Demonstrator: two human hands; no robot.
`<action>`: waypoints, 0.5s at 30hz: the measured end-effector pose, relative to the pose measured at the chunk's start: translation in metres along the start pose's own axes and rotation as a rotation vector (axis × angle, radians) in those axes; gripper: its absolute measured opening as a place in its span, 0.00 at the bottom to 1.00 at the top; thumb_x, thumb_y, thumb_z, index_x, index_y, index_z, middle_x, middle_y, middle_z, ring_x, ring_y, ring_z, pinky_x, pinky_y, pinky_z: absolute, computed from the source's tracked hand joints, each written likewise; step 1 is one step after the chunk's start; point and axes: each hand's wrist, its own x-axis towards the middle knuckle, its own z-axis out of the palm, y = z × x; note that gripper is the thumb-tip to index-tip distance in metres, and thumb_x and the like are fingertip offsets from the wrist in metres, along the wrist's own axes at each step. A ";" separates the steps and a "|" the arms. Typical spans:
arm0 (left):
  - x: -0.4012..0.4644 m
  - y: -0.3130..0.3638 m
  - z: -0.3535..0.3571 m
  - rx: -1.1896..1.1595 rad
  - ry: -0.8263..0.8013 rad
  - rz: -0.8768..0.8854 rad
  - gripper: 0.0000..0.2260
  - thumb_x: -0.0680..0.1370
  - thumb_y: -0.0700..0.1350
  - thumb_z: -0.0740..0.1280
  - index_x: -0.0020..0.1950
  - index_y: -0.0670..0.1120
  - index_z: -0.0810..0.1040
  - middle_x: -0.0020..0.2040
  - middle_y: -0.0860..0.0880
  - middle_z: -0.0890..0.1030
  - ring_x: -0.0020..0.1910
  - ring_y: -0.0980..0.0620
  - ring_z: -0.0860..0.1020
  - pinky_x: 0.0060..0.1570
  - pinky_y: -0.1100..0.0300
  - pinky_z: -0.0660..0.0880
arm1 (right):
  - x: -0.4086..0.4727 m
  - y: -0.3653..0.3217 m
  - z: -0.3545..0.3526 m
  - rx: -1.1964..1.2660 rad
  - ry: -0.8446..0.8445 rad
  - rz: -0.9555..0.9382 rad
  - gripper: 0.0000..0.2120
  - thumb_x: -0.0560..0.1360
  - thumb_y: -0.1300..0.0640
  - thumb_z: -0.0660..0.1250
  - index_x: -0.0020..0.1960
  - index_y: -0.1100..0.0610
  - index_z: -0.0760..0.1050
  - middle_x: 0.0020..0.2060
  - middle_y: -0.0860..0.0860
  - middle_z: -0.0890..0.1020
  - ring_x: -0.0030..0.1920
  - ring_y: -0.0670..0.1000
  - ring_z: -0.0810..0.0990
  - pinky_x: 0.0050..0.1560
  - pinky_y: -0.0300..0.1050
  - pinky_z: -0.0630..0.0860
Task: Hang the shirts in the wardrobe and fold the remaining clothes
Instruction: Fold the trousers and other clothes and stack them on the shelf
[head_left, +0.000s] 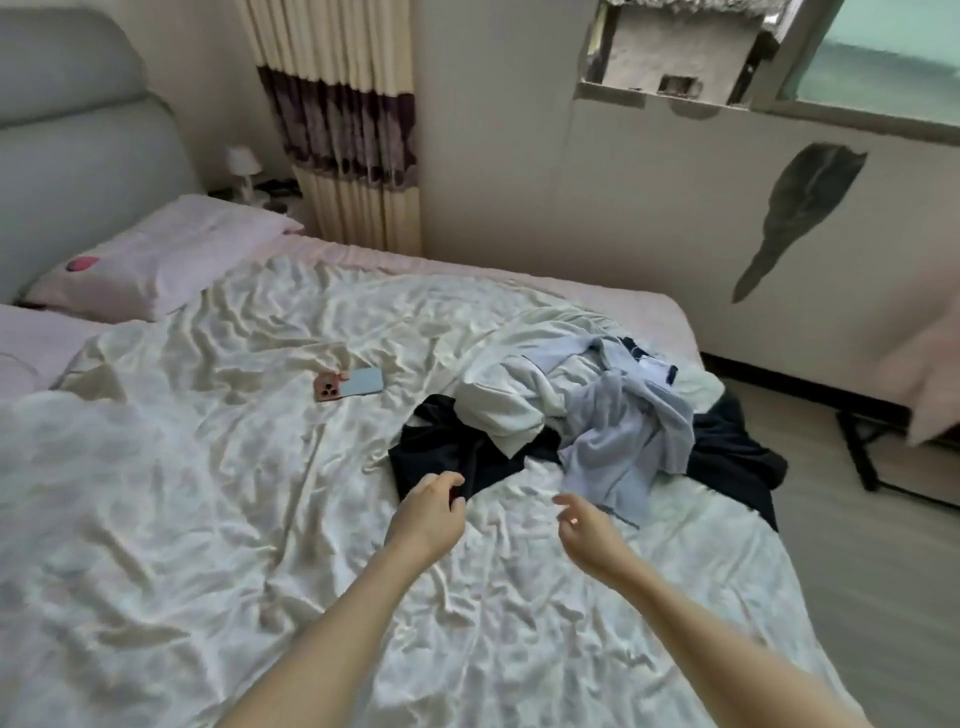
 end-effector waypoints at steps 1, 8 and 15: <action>0.021 0.001 0.014 0.030 -0.014 0.016 0.18 0.80 0.45 0.56 0.71 0.47 0.66 0.69 0.48 0.67 0.65 0.50 0.68 0.61 0.56 0.69 | 0.017 0.013 -0.003 -0.011 0.036 0.026 0.19 0.78 0.61 0.53 0.67 0.56 0.67 0.62 0.55 0.75 0.57 0.51 0.75 0.52 0.40 0.69; 0.134 -0.020 0.154 0.294 -0.140 0.110 0.25 0.80 0.49 0.56 0.76 0.52 0.53 0.76 0.49 0.53 0.74 0.49 0.51 0.69 0.51 0.57 | 0.139 0.123 0.015 -0.143 0.151 0.185 0.22 0.78 0.57 0.57 0.71 0.59 0.59 0.66 0.59 0.66 0.66 0.59 0.64 0.65 0.54 0.65; 0.204 -0.064 0.291 0.542 -0.200 0.168 0.29 0.78 0.61 0.50 0.75 0.60 0.39 0.76 0.50 0.36 0.74 0.47 0.33 0.70 0.42 0.35 | 0.254 0.198 0.033 -0.058 0.314 0.398 0.47 0.72 0.38 0.64 0.76 0.54 0.38 0.75 0.55 0.48 0.74 0.58 0.48 0.70 0.61 0.54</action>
